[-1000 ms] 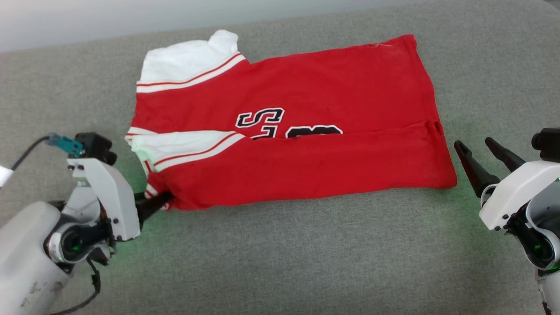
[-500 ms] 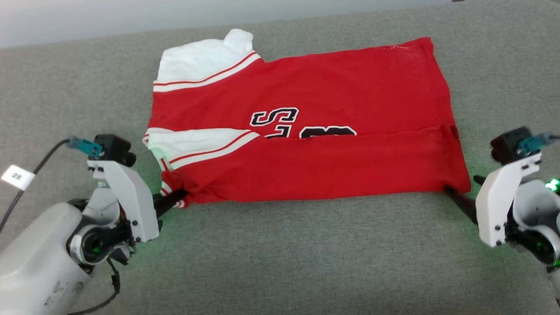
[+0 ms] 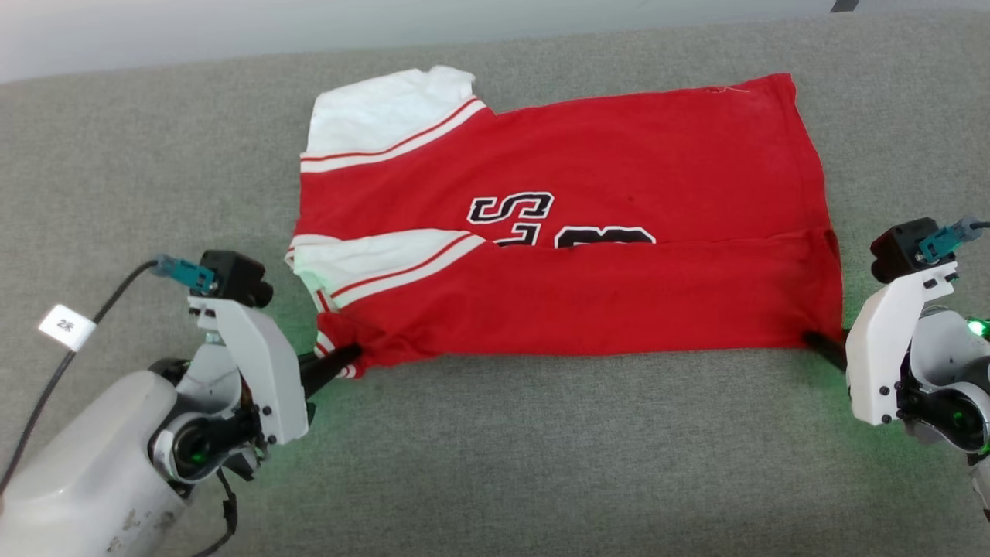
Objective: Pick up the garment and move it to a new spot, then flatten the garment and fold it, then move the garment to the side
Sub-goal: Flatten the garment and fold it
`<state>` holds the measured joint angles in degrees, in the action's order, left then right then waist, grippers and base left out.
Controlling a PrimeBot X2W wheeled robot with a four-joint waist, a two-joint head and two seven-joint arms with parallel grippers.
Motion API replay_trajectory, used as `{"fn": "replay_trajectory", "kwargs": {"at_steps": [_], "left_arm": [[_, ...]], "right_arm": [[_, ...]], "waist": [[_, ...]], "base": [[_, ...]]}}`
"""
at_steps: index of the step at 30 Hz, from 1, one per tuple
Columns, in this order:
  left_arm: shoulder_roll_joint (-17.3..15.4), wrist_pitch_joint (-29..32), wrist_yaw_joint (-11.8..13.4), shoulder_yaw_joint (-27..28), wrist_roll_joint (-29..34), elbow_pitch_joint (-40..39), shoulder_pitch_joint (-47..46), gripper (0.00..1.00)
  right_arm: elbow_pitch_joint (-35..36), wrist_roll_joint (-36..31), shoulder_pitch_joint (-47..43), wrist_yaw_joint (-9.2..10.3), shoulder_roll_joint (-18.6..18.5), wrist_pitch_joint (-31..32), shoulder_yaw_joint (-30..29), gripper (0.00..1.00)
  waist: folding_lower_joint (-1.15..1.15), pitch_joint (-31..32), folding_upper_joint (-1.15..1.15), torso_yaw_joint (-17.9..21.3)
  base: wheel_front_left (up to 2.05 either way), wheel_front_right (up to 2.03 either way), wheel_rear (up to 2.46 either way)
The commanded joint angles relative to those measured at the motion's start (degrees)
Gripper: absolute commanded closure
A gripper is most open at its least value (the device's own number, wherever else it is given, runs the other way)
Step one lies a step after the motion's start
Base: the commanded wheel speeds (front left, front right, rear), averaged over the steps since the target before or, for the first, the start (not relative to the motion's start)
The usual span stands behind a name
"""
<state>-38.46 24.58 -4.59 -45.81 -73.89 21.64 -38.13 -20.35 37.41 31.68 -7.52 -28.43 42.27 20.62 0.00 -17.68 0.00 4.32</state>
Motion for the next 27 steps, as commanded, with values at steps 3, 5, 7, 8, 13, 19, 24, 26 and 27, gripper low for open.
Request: {"fn": "replay_trajectory", "kwargs": {"at_steps": [3, 5, 7, 8, 13, 19, 24, 26, 27], "left_arm": [[-0.6, -0.1, -0.2, -1.0, 0.8, 0.1, 2.6, 1.00], [-1.2, -0.6, -0.3, -0.9, 0.6, -0.6, 3.5, 1.00], [-2.1, -1.3, -0.3, -0.7, 0.7, -1.7, 4.6, 1.00], [-2.6, -1.7, -0.1, -0.7, 0.7, -2.5, 5.3, 1.00], [-4.6, -3.9, 1.1, 0.0, 0.3, -6.7, 8.8, 1.00], [-8.2, -6.5, 4.2, 0.0, -0.3, -16.1, 15.9, 1.00], [-10.2, -9.0, 7.2, 0.4, -0.8, -22.4, 20.8, 0.93], [-10.4, -10.1, 7.9, 0.7, -0.9, -23.6, 21.8, 0.85], [-10.5, -10.8, 8.3, 1.0, -0.8, -23.9, 22.1, 0.67]], "right_arm": [[-1.1, 1.0, -1.6, 0.07, -0.4, -0.9, 0.3, 1.00], [-1.0, 1.5, -2.1, 0.07, -0.8, -1.8, 0.1, 1.00], [-0.5, 2.0, -2.9, 0.07, -1.2, -2.4, 0.0, 1.00], [0.0, 2.2, -3.4, 0.06, -1.5, -2.7, -0.1, 1.00], [3.2, 3.5, -6.4, 0.06, -3.4, -1.8, 0.4, 1.00], [10.0, 4.5, -13.4, 0.06, -7.0, 0.6, -1.0, 1.00], [15.4, 3.7, -19.6, 0.06, -7.2, -0.1, -5.4, 1.00], [17.1, 2.7, -21.2, 0.06, -6.5, -1.0, -7.4, 0.90], [17.7, 2.1, -21.9, 0.06, -6.0, -1.6, -8.5, 0.59]], "waist": [[0.00, 0.6, 0.00, -0.1], [0.00, 1.0, 0.00, 0.0], [0.00, 1.5, 0.00, 0.0], [0.00, 1.7, 0.00, -0.1], [0.00, 2.6, 0.00, -0.3], [0.00, 3.4, 0.00, -0.9], [0.00, 3.9, 0.00, -1.6], [0.00, 4.1, 0.00, -1.9], [0.00, 4.2, 0.00, -2.0]], "base": [[0.00, 0.00, 0.00], [0.00, 0.00, 0.00], [0.00, 0.00, 0.00], [0.00, 0.00, 0.00], [0.00, 0.00, 0.00], [0.00, 0.00, 0.00], [0.00, 0.00, 0.00], [0.00, 0.00, 0.00], [0.00, 0.00, 0.00]]}}
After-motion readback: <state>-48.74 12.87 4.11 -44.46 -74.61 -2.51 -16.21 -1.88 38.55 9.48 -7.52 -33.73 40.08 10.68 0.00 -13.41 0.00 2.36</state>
